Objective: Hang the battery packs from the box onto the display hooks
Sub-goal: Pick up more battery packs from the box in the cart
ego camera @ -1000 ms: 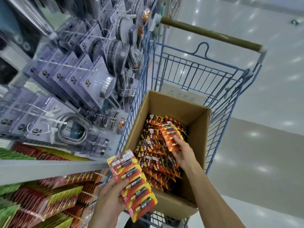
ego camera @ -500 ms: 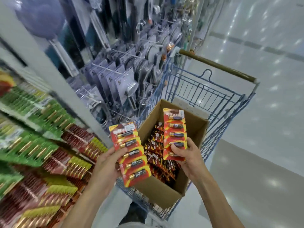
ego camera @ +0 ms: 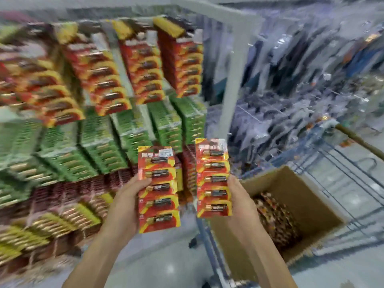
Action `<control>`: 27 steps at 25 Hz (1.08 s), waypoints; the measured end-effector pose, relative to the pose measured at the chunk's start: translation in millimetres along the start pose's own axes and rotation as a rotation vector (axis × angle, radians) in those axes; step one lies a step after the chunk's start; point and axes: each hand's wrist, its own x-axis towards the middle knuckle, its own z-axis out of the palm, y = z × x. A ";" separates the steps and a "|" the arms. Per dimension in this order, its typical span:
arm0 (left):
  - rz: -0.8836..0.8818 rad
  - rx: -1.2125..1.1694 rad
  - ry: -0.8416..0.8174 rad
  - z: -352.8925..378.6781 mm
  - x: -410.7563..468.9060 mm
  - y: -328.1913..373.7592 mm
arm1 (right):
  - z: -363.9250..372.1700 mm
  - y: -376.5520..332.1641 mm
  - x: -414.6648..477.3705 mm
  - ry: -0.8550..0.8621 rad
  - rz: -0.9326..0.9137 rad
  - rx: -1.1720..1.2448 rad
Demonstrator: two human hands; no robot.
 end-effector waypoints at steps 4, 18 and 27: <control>0.126 -0.144 0.103 -74.3 -46.2 35.1 | 87.5 34.5 1.3 -0.103 0.082 -0.086; 0.306 -0.157 0.217 -370.7 -156.6 174.6 | 395.0 160.6 -74.9 -0.294 0.128 -0.220; 0.302 -0.157 0.210 -413.9 -155.4 222.3 | 456.5 172.4 -76.7 -0.342 0.088 0.003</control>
